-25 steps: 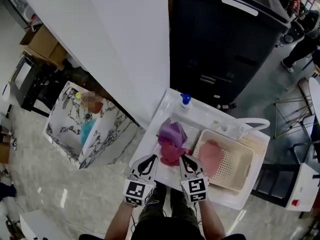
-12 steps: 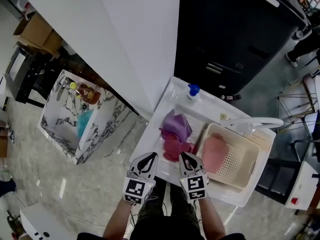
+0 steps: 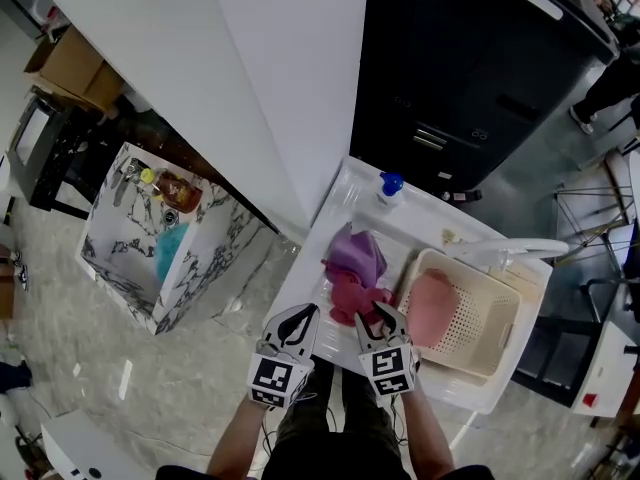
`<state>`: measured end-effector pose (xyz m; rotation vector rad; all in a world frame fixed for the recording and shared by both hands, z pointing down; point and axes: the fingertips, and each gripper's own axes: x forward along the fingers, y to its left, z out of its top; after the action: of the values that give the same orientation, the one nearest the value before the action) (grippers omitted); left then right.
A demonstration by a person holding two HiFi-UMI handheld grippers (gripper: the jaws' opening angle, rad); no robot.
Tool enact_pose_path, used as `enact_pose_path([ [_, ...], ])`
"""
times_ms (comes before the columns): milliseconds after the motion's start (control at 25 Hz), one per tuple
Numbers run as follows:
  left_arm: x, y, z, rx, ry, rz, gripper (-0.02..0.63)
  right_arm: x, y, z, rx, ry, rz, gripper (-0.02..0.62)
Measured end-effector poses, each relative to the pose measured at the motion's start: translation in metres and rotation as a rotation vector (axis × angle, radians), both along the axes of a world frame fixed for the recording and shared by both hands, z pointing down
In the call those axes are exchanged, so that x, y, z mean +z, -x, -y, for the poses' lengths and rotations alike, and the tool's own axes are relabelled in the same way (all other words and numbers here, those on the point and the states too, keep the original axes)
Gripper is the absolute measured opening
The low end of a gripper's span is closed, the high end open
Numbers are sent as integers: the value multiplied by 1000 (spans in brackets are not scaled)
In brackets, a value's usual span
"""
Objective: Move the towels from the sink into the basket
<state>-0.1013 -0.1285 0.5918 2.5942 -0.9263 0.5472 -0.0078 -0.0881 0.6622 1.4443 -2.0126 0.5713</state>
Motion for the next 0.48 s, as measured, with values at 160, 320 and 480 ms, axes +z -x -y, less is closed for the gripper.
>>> enact_pose_path([
  [160,3,1,1,5,6,4,17,14,6,-1,-55,81,-42,192],
  [320,7,1,1,5,9,5,17,29,12,-4,-95,153,-53,207],
  [480,10,1,1,3,23,7,17,35,15,-2,-117,180,-83,209],
])
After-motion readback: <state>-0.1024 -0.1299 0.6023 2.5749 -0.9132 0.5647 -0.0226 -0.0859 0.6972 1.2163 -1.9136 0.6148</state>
